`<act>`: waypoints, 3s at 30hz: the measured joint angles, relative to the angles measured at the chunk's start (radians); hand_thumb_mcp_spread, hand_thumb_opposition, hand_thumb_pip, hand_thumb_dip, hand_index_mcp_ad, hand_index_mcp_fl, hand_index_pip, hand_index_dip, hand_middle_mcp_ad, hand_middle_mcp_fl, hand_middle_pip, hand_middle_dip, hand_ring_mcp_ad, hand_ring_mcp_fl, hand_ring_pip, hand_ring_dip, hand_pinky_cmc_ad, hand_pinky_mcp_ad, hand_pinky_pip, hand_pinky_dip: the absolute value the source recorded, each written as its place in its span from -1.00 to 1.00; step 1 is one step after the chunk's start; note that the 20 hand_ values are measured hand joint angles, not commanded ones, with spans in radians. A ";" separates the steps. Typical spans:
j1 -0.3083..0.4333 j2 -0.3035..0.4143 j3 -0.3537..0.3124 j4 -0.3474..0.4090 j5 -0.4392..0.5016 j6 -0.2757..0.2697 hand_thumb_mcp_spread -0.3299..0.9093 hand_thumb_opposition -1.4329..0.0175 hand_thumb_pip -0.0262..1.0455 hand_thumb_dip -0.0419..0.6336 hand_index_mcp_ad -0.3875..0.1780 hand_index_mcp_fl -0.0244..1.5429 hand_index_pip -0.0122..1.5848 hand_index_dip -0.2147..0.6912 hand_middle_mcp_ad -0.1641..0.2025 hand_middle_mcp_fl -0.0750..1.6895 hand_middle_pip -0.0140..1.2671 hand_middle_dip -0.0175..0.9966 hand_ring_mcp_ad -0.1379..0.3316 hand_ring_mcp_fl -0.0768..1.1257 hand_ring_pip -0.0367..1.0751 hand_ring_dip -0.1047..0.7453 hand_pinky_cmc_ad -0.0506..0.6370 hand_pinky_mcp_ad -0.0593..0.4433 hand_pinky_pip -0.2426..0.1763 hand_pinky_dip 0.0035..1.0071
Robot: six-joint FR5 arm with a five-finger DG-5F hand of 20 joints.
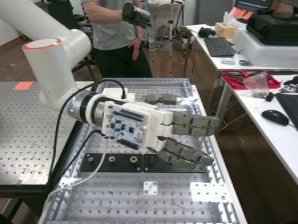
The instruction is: Grab the chopstick and place it in the clear container
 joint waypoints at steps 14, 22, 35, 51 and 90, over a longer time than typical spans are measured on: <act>0.016 -0.087 0.084 -0.014 0.100 0.037 0.20 -0.13 0.46 0.03 0.37 -0.58 0.40 -0.36 -0.09 -0.41 -0.25 0.10 0.41 -0.49 -0.77 -0.08 -0.23 0.17 -0.37 -0.40; 0.020 -0.122 0.124 -0.036 0.102 0.070 0.21 -0.13 0.43 0.03 0.35 -0.64 0.44 -0.41 -0.11 -0.40 -0.19 0.10 0.36 -0.46 -0.77 -0.05 -0.23 0.17 -0.37 -0.49; 0.032 -0.167 0.170 -0.060 0.099 0.087 0.24 -0.13 0.43 0.04 0.34 -0.78 0.27 -0.44 -0.13 -0.34 -0.09 0.13 0.29 -0.35 -0.77 0.03 -0.23 0.17 -0.34 -0.51; 0.040 -0.182 0.185 -0.073 0.089 0.075 0.39 -0.13 0.37 0.03 0.32 -0.83 0.70 -0.44 -0.19 -0.41 0.04 0.31 0.07 -0.30 -0.77 0.21 -0.18 0.17 -0.13 -0.66; 0.071 -0.169 0.176 -0.077 0.103 0.022 0.41 -0.13 0.28 0.04 0.32 -0.64 0.70 -0.43 -0.18 -0.33 0.18 0.33 -0.03 -0.07 -0.78 0.34 -0.09 0.17 0.08 -0.65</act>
